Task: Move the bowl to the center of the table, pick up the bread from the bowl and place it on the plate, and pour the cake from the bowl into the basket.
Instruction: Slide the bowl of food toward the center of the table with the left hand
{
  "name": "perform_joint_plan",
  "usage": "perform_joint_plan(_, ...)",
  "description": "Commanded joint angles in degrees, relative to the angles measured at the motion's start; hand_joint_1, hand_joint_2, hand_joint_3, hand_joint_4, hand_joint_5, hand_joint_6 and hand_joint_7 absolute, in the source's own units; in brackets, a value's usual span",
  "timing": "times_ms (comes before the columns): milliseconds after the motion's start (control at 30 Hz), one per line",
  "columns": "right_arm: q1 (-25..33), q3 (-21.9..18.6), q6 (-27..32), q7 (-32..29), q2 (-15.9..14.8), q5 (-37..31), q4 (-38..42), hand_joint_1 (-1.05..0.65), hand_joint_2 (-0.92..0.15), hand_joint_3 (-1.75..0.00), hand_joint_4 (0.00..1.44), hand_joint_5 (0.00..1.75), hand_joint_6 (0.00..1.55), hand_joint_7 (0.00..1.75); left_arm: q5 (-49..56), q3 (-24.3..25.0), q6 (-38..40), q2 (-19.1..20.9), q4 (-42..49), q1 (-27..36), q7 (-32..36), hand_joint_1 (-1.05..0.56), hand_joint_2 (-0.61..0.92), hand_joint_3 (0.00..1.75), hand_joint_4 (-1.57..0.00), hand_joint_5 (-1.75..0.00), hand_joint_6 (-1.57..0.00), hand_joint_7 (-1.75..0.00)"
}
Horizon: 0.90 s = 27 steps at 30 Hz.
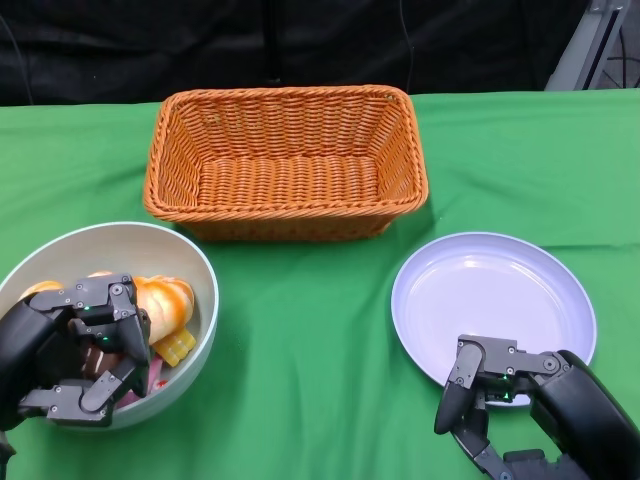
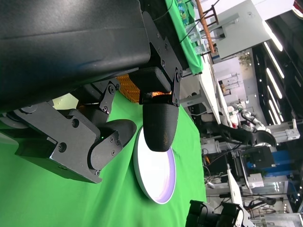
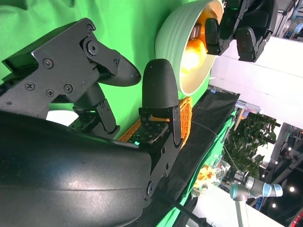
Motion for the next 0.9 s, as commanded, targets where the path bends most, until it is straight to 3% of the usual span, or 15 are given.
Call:
perform_joint_plan(33, -0.1, -0.8, -0.5, 0.0, -1.1, 0.0, -0.4, -0.14, -0.52, -1.08, 0.80, 1.75, 0.71, 1.41, 0.2, 0.5, 0.1, 1.2, -0.8, -0.1, 0.6, -0.04, 0.60, 1.12, -0.79, -1.75, -0.71, -1.53)
perform_joint_plan(900, 0.0, -0.9, -0.2, -0.1, -0.9, -0.4, -0.5, -0.14, -0.53, -1.08, 0.81, 1.75, 0.71, 1.40, -0.4, 0.5, 0.2, 1.2, -0.4, -0.3, 0.0, -0.03, 0.61, 1.11, -0.79, -1.75, -0.70, -1.53)
